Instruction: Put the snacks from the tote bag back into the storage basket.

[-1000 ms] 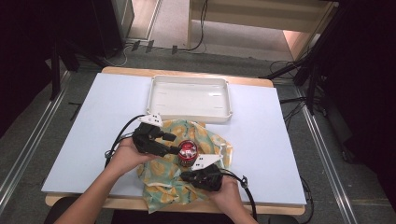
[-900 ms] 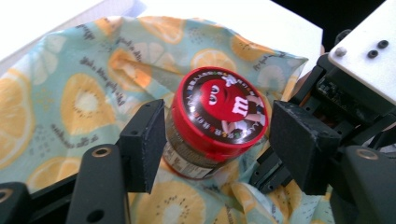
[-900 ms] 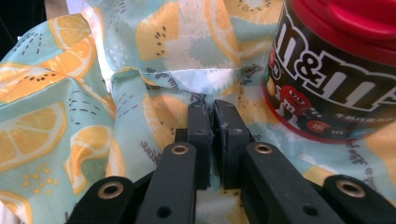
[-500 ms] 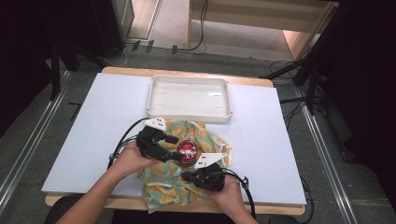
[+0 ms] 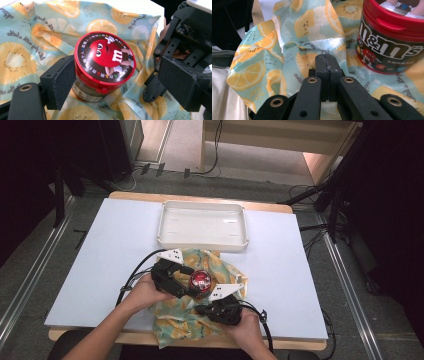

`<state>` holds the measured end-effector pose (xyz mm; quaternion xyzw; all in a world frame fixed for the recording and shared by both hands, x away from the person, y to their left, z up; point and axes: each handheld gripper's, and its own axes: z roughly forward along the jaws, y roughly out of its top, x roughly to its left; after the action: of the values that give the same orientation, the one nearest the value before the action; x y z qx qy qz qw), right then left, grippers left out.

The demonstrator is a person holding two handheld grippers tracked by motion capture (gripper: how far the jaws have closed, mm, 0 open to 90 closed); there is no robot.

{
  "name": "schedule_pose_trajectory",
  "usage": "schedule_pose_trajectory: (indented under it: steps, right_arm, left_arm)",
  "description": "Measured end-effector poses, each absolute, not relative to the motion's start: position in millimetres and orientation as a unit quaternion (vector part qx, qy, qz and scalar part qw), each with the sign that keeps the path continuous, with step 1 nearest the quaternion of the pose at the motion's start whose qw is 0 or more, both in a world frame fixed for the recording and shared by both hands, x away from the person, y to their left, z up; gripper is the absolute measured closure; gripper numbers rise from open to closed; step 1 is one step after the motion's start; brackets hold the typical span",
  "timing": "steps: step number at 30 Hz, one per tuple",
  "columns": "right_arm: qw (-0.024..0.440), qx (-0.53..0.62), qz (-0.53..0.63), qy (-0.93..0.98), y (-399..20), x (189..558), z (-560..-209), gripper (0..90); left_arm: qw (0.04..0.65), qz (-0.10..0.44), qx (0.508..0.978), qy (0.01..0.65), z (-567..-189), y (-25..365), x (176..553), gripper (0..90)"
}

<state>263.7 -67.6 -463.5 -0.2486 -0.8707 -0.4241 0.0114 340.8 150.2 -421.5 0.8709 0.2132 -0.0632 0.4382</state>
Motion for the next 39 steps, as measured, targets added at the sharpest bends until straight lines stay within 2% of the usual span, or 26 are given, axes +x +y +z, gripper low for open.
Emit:
schedule_pose_trajectory:
  steps: [26, 34, 39]
  right_arm:
    - [0.017, -0.244, -0.419, -0.874, -64.3, 263.0, -468.2, 90.0]
    - [0.017, -0.247, -0.418, -0.874, -64.4, 263.9, -469.8, 90.0]
    - [0.017, -0.249, -0.419, -0.873, -66.0, 264.1, -469.5, 90.0]
  left_arm:
    - [0.422, -0.054, 0.878, 0.219, -465.0, 133.5, 348.6, 14.1]
    - [0.404, -0.019, 0.89, 0.209, -472.7, 125.5, 345.9, 15.4]
    - [0.412, 0.017, 0.89, 0.193, -469.8, 125.7, 339.9, 21.8]
